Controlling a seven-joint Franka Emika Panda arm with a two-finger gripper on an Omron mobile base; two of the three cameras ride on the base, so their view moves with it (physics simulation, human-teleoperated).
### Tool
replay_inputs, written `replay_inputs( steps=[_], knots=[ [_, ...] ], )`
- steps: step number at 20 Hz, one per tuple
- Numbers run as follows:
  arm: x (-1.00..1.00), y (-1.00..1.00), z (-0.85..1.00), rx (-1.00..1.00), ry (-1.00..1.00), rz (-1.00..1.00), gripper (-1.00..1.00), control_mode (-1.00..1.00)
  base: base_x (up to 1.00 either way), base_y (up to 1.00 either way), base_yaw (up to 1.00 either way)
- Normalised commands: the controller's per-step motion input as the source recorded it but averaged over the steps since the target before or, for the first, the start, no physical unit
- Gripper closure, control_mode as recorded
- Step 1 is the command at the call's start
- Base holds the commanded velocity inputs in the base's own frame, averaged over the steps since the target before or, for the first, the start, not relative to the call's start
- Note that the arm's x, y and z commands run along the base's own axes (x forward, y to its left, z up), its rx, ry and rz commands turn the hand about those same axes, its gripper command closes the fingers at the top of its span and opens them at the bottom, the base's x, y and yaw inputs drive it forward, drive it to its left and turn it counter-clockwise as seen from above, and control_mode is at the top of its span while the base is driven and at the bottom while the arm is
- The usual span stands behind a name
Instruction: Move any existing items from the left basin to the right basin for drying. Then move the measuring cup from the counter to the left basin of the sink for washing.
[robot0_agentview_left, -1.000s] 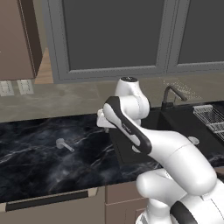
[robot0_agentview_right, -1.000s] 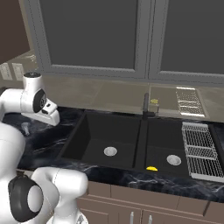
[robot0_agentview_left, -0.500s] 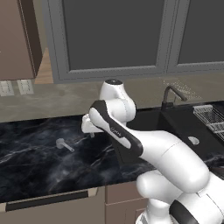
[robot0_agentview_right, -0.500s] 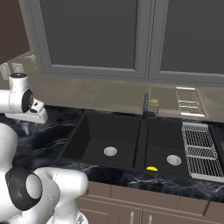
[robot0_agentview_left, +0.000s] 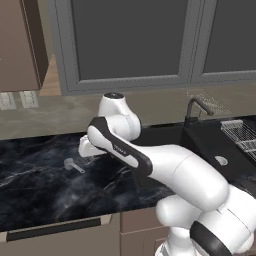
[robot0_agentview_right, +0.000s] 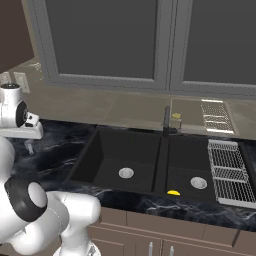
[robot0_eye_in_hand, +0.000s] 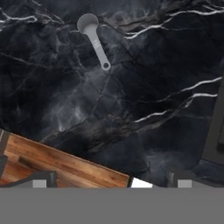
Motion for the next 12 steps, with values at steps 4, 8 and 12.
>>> replay_inputs(
  steps=[4,8,12],
  knots=[
    [0.0,0.36,-0.09,-0.02,0.01,0.07,-1.0,-1.0,0.0,0.0,0.0],
    [0.04,0.25,-0.17,-0.05,0.0,0.01,-1.0,-1.0,0.0,0.0,0.0],
    [0.18,0.19,-0.18,-0.05,0.0,0.0,-1.0,-1.0,0.0,0.0,0.0]
  ],
)
